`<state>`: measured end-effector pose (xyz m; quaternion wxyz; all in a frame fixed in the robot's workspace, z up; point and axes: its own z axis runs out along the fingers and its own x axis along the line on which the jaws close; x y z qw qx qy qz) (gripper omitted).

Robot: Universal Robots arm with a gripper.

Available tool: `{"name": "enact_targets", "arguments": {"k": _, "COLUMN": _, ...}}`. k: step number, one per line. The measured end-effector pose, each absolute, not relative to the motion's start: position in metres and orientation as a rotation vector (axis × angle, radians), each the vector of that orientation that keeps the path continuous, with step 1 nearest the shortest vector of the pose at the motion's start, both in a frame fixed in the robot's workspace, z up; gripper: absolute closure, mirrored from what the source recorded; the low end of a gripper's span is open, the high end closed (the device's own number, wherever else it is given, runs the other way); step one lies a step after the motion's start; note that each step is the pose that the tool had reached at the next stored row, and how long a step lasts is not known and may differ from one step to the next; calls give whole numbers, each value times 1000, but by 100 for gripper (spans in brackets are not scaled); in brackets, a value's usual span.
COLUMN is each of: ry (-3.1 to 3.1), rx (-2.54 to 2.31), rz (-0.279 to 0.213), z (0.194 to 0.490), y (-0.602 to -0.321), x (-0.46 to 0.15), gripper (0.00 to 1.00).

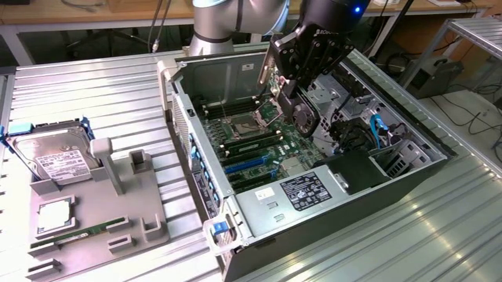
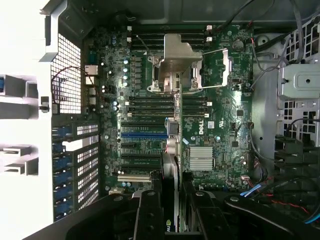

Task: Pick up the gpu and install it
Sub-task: 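Insert the gpu into the slot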

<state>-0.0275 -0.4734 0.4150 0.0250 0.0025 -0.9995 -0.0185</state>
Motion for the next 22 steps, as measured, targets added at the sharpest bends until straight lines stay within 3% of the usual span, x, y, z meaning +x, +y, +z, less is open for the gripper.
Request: {"name": "enact_targets", "arguments": {"k": 22, "ry": -3012, "rx": 669, "rz": -40, "z": 411, "y": -473, "x": -27, "gripper": 74}}
